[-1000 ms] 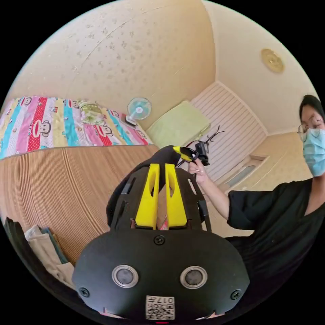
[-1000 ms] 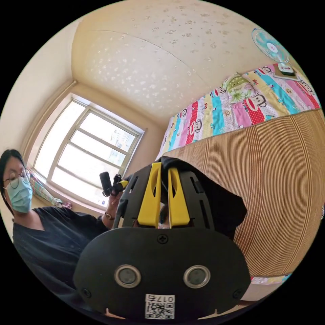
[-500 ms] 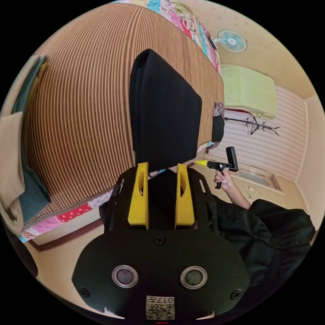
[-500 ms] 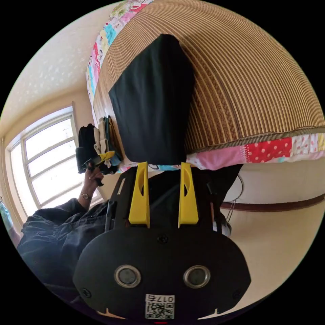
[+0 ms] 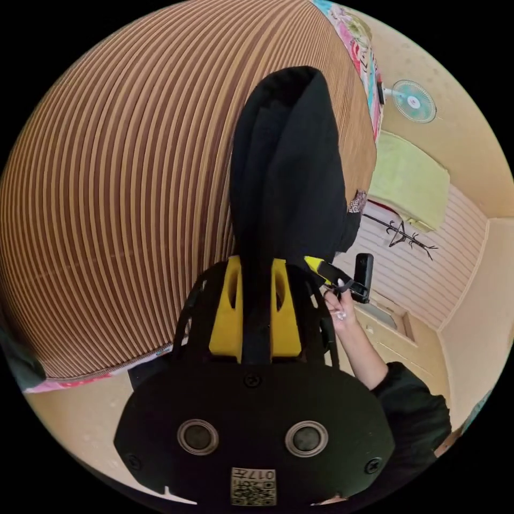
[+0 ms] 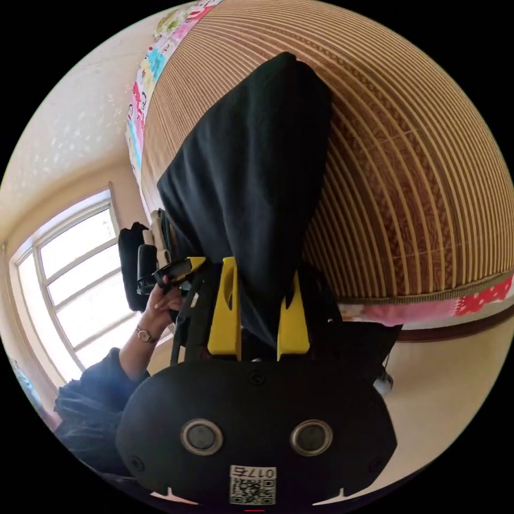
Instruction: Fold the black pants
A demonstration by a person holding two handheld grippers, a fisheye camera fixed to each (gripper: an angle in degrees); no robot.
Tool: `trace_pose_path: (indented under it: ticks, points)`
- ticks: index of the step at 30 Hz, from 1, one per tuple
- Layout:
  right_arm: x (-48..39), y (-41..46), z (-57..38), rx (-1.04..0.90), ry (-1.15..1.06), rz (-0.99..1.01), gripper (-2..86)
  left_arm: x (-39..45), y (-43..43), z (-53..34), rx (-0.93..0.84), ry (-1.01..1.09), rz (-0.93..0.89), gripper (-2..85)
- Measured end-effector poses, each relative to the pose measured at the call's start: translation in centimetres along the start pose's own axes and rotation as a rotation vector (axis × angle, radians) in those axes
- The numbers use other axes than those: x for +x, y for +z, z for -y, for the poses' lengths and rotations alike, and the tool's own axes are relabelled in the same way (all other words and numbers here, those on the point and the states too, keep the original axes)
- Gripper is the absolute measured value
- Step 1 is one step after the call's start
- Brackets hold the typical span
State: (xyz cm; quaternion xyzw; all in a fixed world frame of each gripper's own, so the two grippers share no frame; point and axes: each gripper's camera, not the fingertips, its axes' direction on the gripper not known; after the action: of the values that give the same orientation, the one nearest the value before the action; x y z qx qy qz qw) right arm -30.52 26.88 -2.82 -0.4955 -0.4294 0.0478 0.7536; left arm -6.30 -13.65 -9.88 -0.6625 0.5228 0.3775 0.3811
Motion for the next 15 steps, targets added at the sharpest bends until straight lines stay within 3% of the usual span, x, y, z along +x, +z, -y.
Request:
trace_pose_path:
  ticks: [3, 7, 15]
  points:
    - [-2.0, -1.1, -3.1, -0.021, -0.106, 0.253, 6.6, 1.1, -1.3, -4.1, 0.036, 0.035, -0.052, 6.2]
    - [-11.5, -1.9, -5.9, -0.113, -0.314, 0.189, 6.5, 6.5, -5.2, -9.7, 0.093, 0.169, 0.092, 6.0]
    - [-33.9, 0.8, -10.6, -0.312, -0.676, 0.347, 7.5, 14.9, -26.0, -29.1, 0.542, 0.216, 0.182, 6.2]
